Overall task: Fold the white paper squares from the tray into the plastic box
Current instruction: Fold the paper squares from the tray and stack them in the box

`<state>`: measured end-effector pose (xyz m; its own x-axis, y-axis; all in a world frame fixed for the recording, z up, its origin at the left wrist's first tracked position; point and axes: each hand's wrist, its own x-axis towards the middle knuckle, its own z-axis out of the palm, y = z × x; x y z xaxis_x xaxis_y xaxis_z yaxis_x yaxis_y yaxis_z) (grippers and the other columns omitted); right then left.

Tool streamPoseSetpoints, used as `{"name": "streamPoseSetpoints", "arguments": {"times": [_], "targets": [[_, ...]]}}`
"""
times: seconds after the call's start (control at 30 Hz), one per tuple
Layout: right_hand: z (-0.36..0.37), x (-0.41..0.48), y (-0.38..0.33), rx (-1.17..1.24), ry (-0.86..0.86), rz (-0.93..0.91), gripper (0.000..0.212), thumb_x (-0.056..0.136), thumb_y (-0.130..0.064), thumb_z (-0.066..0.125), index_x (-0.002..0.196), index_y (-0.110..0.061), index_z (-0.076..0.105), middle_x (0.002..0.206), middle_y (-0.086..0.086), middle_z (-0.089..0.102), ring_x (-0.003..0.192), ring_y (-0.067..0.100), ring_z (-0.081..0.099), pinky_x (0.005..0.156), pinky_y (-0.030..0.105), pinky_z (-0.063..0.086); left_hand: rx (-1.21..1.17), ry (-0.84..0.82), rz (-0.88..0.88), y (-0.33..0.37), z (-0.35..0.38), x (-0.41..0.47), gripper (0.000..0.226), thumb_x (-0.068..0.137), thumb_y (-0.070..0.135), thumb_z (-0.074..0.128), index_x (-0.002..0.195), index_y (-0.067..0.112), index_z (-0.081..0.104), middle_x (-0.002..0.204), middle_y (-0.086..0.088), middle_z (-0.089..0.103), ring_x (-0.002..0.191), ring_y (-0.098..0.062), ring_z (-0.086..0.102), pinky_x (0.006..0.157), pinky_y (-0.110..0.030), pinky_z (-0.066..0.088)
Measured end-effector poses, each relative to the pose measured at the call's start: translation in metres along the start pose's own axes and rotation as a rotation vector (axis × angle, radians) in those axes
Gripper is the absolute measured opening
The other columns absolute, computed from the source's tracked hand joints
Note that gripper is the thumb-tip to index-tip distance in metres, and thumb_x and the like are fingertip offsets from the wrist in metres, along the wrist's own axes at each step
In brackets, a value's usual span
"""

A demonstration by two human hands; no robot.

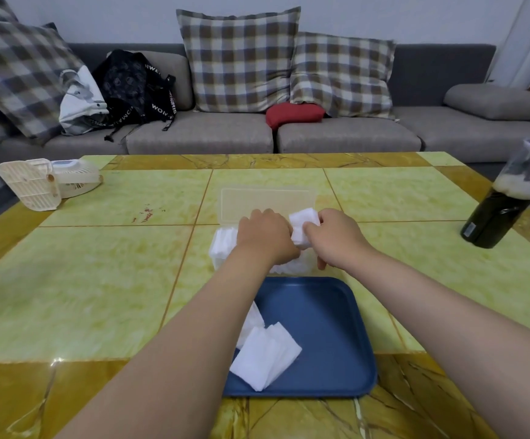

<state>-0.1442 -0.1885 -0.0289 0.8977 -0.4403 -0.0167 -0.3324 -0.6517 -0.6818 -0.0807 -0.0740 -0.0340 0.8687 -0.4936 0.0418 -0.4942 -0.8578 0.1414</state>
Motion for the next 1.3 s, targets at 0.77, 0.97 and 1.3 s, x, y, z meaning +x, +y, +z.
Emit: {"name": "streamPoseSetpoints", "arguments": {"times": [0.77,0.97,1.3], "targets": [[0.0,0.009,-0.042,-0.545,-0.08,0.138,0.014,0.082,-0.024,0.064,0.072,-0.015,0.064,0.069,-0.003,0.065,0.061,0.016,0.059,0.053,0.023,0.041,-0.416,0.058,0.139,-0.042,0.002,-0.026,0.035,0.093,0.028,0.054,0.126,0.03,0.064,0.116,0.006,0.065,0.117,-0.018,0.046,0.097,-0.032,0.041],[0.007,0.009,-0.038,-0.502,-0.115,0.183,0.017,0.081,-0.014,0.064,0.065,-0.014,0.069,0.061,-0.004,0.068,0.064,0.017,0.064,0.057,0.024,0.046,-0.351,0.05,0.255,-0.046,0.005,-0.043,0.035,0.093,0.037,0.058,0.126,0.031,0.066,0.127,0.006,0.061,0.124,-0.016,0.04,0.103,-0.028,0.034],[-0.012,0.009,-0.021,-0.452,0.053,0.04,0.013,0.078,-0.001,0.061,0.07,-0.01,0.065,0.071,0.004,0.065,0.061,0.021,0.061,0.048,0.023,0.043,-0.182,-0.014,0.373,-0.033,0.011,-0.052,0.058,0.1,0.044,0.043,0.154,0.024,0.033,0.159,0.003,0.032,0.146,-0.018,0.022,0.12,-0.035,0.019]]}}
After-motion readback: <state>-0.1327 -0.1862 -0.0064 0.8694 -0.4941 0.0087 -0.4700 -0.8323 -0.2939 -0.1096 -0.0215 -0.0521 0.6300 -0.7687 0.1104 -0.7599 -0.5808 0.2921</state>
